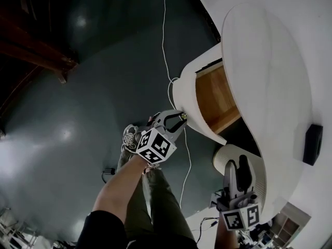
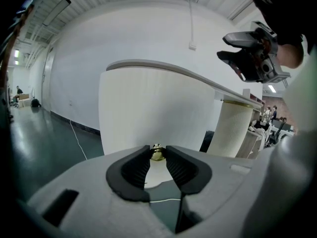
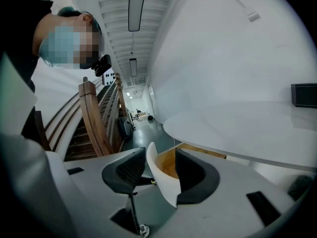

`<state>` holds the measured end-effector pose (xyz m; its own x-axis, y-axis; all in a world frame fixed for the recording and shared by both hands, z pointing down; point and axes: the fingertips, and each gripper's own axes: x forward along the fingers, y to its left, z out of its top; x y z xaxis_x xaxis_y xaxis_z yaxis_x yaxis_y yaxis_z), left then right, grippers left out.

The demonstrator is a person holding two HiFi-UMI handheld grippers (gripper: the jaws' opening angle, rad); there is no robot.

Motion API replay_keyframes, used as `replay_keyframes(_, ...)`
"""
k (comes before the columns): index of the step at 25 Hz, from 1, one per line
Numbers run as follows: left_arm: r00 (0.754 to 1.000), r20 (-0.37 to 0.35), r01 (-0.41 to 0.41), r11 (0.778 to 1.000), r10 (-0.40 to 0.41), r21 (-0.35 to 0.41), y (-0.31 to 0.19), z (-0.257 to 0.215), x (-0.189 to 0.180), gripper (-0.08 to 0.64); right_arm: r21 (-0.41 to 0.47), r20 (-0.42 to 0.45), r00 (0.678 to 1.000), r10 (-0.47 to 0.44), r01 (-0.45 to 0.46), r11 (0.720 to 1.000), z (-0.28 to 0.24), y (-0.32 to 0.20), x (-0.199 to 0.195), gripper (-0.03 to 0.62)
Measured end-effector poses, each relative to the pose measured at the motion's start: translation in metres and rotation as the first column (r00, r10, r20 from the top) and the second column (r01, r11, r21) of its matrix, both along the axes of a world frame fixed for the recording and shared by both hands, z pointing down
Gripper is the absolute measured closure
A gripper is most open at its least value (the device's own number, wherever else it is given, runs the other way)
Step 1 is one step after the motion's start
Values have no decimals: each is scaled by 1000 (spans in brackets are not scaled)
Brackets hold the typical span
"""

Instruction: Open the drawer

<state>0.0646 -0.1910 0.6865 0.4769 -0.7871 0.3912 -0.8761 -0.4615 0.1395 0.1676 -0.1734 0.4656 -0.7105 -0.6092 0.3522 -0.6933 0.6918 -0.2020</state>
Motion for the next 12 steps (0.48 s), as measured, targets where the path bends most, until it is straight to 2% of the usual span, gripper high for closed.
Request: replay_keyframes(12, 999, 30, 44, 999, -43, -30, 41, 5, -21, 459, -18, 70, 996, -63, 65, 998, -5, 12, -21, 400)
